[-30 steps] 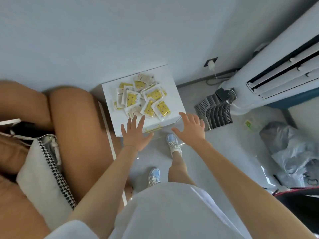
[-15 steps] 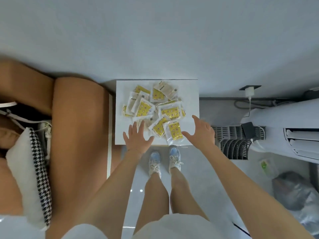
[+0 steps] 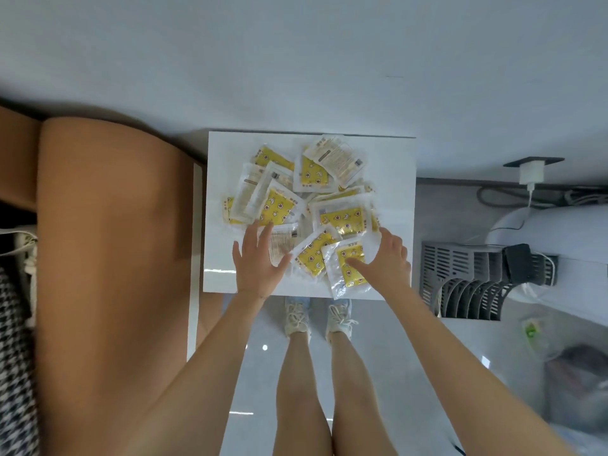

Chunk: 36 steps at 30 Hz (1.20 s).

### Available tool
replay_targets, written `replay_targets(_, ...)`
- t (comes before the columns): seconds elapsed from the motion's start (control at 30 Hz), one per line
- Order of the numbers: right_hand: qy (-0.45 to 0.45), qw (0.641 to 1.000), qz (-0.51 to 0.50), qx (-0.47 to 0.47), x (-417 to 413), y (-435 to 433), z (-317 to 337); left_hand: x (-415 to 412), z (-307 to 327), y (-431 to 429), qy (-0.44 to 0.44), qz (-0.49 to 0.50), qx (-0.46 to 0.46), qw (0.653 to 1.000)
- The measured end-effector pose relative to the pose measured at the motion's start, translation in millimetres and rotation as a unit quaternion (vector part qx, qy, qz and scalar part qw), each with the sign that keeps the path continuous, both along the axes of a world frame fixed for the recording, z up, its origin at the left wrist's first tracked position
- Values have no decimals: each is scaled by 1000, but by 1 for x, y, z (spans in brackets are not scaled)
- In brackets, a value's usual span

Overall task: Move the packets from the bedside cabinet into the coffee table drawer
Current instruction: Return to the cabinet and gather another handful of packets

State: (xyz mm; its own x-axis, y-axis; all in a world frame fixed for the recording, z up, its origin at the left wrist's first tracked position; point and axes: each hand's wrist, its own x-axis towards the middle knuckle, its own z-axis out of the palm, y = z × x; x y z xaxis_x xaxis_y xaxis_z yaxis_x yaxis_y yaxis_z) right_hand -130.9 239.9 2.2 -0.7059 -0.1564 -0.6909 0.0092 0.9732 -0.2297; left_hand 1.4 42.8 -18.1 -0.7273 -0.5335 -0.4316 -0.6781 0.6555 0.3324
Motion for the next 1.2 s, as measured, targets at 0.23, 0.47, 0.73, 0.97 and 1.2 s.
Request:
replay_targets(0.23,12,1000,-8,1,36,-9,-18,4,-18,15,-40,-8,-34,999)
replay_targets(0.47,-5,991,-112,-66,57,-22,-29,22,-23,4,-69,-18,-52,996)
replay_targets(0.73,-12,964,-218,-150,55,-23,-24,29,-23,5,-7,19,-43,999)
replay_targets(0.97,-15,958,-212,-193,53,-39,-18,14,-11,11,-8,74,45,996)
replay_targets(1.2,5,936,-265,-232,46,-33,-18,21,-12,7,25,116,97,988)
